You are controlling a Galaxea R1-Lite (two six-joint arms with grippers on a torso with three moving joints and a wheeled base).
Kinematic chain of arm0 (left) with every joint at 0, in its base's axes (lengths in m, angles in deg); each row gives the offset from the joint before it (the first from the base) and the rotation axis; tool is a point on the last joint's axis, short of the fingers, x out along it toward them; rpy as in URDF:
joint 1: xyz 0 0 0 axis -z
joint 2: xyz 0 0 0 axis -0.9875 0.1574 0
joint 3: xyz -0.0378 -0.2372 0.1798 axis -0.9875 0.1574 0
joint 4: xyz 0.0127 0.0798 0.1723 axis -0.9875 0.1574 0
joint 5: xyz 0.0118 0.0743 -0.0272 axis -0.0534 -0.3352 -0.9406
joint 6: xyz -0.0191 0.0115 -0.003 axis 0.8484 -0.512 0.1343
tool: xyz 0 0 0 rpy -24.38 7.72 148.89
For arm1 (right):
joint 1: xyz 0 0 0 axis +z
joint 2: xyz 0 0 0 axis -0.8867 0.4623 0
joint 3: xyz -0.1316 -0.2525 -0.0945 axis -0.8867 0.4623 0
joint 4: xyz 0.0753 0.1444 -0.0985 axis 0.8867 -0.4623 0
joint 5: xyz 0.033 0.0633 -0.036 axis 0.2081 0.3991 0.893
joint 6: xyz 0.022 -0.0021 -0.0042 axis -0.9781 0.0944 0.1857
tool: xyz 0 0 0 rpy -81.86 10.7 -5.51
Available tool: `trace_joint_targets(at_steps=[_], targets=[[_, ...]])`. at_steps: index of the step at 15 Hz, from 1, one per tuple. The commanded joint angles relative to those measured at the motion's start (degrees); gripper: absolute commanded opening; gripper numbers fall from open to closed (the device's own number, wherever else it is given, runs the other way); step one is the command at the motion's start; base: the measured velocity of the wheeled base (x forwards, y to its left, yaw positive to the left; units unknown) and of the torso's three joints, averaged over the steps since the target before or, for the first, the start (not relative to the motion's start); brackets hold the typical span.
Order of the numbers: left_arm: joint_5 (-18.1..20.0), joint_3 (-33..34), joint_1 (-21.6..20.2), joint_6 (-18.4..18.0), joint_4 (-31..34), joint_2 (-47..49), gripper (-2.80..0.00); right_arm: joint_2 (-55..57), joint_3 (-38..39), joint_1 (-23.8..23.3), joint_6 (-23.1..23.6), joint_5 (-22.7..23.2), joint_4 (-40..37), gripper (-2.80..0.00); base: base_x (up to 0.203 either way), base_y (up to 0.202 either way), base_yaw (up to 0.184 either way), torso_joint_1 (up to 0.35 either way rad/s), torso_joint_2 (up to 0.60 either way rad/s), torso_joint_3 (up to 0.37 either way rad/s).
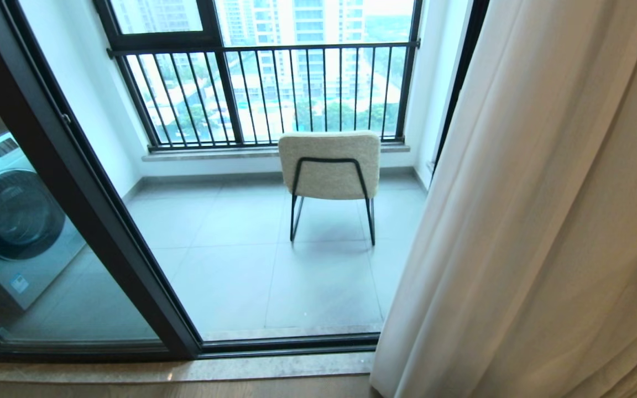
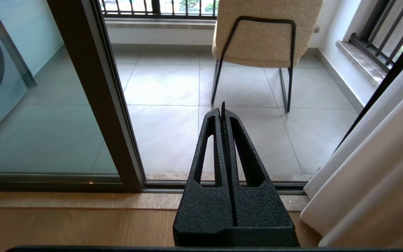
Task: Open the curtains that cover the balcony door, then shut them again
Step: Pull the inner curtains open on both sides
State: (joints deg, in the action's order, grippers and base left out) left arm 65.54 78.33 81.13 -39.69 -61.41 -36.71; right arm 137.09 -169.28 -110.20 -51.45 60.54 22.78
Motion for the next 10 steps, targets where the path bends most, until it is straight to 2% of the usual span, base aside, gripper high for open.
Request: trace_joint_targets(at_steps=[1, 4, 10], targets=[[-0.1, 0.0, 0.0, 0.1, 0.0, 0.0, -2.8, -4.1, 2.4, 0.1, 0.1, 3.1, 0.4, -2.8, 0.0, 0.0, 0.0, 0.0, 0.0, 0.0], [-0.1, 0.0, -0.1, 0.1, 0.0, 0.0, -2.8, -9.7, 8.1, 0.9, 0.0, 9.8, -0.8, -2.8, 0.0, 0.0, 0.0, 0.0, 0.0, 0.0], [0.0, 0.0, 0.0, 0.1, 0.0, 0.0, -2.8, -21.6, 19.0, 7.4, -1.9, 15.2, -6.1, -2.8, 0.0, 0.0, 0.0, 0.0, 0.0, 0.0]])
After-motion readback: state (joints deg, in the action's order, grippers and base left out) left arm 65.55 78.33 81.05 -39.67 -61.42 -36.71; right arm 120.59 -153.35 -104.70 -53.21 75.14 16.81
